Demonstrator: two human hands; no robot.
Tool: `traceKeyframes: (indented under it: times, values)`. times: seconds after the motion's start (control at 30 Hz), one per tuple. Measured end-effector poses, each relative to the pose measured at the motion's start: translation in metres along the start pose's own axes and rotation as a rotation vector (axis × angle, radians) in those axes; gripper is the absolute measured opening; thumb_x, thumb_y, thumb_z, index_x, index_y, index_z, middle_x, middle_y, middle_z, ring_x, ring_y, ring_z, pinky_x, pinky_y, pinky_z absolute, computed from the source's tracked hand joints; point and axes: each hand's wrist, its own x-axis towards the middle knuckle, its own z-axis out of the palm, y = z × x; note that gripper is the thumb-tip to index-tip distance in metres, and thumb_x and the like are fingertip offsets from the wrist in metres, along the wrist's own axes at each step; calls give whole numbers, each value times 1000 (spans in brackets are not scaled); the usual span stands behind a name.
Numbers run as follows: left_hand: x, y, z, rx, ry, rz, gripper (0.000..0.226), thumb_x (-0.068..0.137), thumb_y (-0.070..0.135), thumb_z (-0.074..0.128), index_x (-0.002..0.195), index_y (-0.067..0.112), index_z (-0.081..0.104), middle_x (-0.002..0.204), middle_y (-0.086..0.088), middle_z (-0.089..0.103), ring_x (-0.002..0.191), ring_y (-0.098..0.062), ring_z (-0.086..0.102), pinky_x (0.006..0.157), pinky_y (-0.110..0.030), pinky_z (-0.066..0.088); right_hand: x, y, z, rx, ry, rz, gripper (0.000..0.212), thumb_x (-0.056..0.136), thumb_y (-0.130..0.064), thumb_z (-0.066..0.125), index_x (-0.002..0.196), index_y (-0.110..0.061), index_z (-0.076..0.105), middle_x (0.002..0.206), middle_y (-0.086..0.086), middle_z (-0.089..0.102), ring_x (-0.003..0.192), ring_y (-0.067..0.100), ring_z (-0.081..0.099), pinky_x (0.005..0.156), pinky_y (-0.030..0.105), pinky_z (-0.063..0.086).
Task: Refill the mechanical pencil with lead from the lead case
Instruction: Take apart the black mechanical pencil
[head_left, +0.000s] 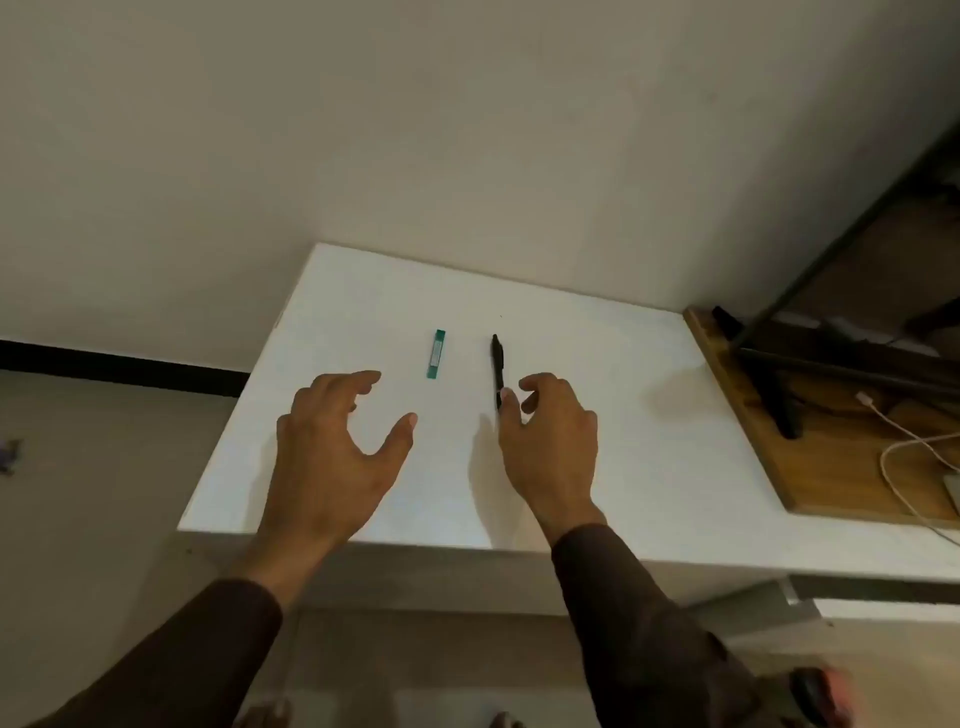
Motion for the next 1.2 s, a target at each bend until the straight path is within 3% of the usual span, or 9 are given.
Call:
traceKeyframes:
  times: [0.17, 0.27, 0.37, 0.5, 0.67, 0.8, 0.93, 1.2]
  values:
    - [17, -7, 8, -70, 81, -27, 48, 83, 46, 70, 124, 21, 64, 110, 7, 63, 91, -16, 60, 83, -55, 58, 62, -8, 30, -58, -102, 132, 35, 99, -41, 59, 119, -12, 63, 116, 5, 69, 99, 27, 66, 95, 40, 48]
    - [21, -5, 10, -92, 79, -43, 55, 79, 54, 63, 122, 21, 65, 107, 7, 64, 89, -16, 61, 80, -50, 60, 79, -9, 40, -73, -134, 173, 28, 97, -38, 63, 103, -11, 65, 102, 5, 70, 87, 26, 66, 85, 40, 53]
    - [18, -4, 13, -99, 73, -40, 54, 79, 54, 62, 120, 20, 66, 104, 6, 66, 86, -17, 61, 80, -46, 59, 85, -9, 38, -5, -151, 236, 21, 95, -29, 64, 93, -9, 70, 87, 5, 71, 78, 26, 67, 67, 32, 49]
    - [14, 1, 13, -136, -6, -8, 51, 79, 55, 62, 113, 19, 71, 94, 9, 69, 81, -12, 64, 70, -20, 53, 57, -17, 12, 304, -111, 264, 21, 91, -21, 68, 75, -8, 70, 65, 0, 68, 57, 18, 63, 58, 28, 48]
    - [11, 15, 16, -181, -208, 32, 48, 83, 47, 71, 127, 28, 67, 112, 18, 68, 96, -2, 65, 75, -7, 47, -4, -31, -32, 779, -279, 346, 12, 94, -26, 70, 88, -18, 77, 77, -5, 81, 66, 11, 78, 51, 14, 50]
    - [5, 23, 14, -231, -278, 72, 24, 92, 27, 69, 115, 28, 76, 102, 14, 76, 87, -8, 71, 79, -23, 61, -35, -29, -40, 835, -354, 344, 14, 94, -31, 71, 92, -20, 80, 83, -4, 82, 76, 9, 78, 63, 21, 53]
    - [4, 22, 12, -230, -264, 80, 21, 92, 21, 70, 111, 22, 79, 99, 10, 78, 87, -12, 70, 78, -31, 62, -38, -24, -42, 914, -224, 359, 14, 94, -32, 72, 96, -21, 81, 89, -5, 82, 85, 8, 77, 65, 21, 60]
    - [4, 20, 13, -260, -264, 168, 22, 94, 22, 67, 113, 22, 76, 97, 9, 73, 93, -11, 65, 73, -14, 54, -31, -19, -49, 1014, -187, 361, 16, 98, -22, 69, 97, -9, 78, 88, 6, 82, 84, 18, 79, 64, 32, 65]
